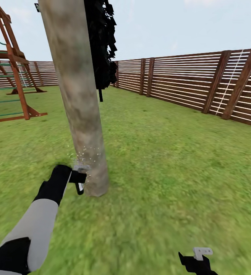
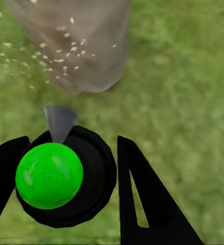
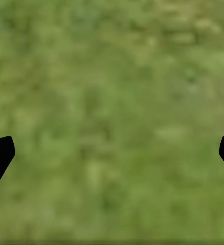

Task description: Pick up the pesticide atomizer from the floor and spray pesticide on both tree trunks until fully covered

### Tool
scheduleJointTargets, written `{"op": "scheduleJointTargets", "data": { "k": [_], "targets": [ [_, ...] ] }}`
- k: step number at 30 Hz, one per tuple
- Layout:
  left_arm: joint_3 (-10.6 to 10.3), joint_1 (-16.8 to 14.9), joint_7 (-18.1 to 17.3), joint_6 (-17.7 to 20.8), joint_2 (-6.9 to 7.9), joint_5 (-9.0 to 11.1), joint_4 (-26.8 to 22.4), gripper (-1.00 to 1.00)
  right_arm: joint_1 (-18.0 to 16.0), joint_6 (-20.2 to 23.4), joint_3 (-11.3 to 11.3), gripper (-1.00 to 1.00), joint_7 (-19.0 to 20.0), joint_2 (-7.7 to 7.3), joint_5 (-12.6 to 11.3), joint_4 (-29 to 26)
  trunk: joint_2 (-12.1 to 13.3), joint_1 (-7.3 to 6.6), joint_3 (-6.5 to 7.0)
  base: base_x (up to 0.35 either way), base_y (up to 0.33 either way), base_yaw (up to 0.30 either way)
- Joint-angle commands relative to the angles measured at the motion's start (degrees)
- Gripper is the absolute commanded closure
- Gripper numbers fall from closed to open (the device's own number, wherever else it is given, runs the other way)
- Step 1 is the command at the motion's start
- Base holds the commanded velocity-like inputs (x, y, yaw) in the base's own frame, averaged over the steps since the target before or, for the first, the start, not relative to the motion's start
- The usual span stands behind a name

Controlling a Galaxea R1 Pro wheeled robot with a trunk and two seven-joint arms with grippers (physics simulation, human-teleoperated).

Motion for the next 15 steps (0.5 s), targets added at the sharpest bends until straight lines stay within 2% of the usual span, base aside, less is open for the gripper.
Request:
{"op": "scheduleJointTargets", "data": {
  "k": [1,2,3,4,5,6,8,10,12,13,15],
  "targets": [
    [0.11,0.22,0.11,-3.11,-0.2,-0.08,3.15,1.0,0.0,0.0,0.01,-1.0,0.0,0.0,0.01,0.0,-0.01,-0.01,0.01,0.0,0.0,0.0],
    [0.43,0.3,1.28,-6.96,-0.32,0.46,7.34,1.0,0.04,0.0,0.02,-1.0,0.0,0.0,0.0,0.0,-0.01,-0.01,0.01,0.0,0.0,0.0],
    [1.17,0.36,4.16,-10.19,-0.42,2.05,11.13,1.0,0.02,0.0,-0.01,-1.0,0.0,0.0,0.0,0.0,-0.01,-0.01,0.01,0.0,0.0,0.0],
    [1.67,0.39,7.25,-12.72,-0.47,3.99,13.64,1.0,0.02,0.0,-0.02,-1.0,0.0,0.0,0.0,0.0,-0.01,-0.01,0.01,0.0,0.0,0.0],
    [1.96,0.39,11.23,-15.96,-0.5,6.97,16.39,1.0,0.01,0.0,-0.01,-1.0,0.0,0.0,0.0,0.0,-0.01,-0.01,0.01,0.0,0.0,0.0],
    [2.1,0.4,14.49,-18.15,-0.51,9.76,18.61,1.0,0.04,0.0,0.01,-1.0,0.0,0.0,0.0,0.0,-0.01,-0.01,0.01,0.0,0.0,0.0],
    [2.16,0.43,19.18,-19.43,-0.58,12.49,21.93,1.0,0.02,0.0,0.02,-1.0,0.0,0.0,0.0,0.0,-0.01,-0.01,0.01,0.0,0.0,0.0],
    [2.09,0.49,24.54,-21.35,-1.73,14.56,25.65,1.0,0.06,0.0,-0.02,-1.0,0.0,0.0,0.0,0.0,-0.01,-0.01,0.01,0.0,0.0,0.0],
    [2.08,0.53,28.02,-25.42,-1.9,14.81,30.04,1.0,0.03,-0.06,-0.06,-1.0,0.0,0.0,-0.04,-0.06,-0.01,-0.01,0.01,0.0,0.0,0.0],
    [2.06,0.53,30.59,-26.53,-1.76,14.96,30.94,1.0,0.04,-0.06,-0.06,-1.0,-0.03,0.0,-0.03,-0.08,-0.01,-0.01,0.01,0.0,0.0,0.013],
    [2.02,1.16,32.0,-27.06,-1.81,15.19,32.36,1.0,0.02,-0.08,-0.07,-1.0,-0.08,0.0,-0.08,-0.09,-0.01,-0.01,-0.08,0.0,0.0,0.124]
  ]
}}
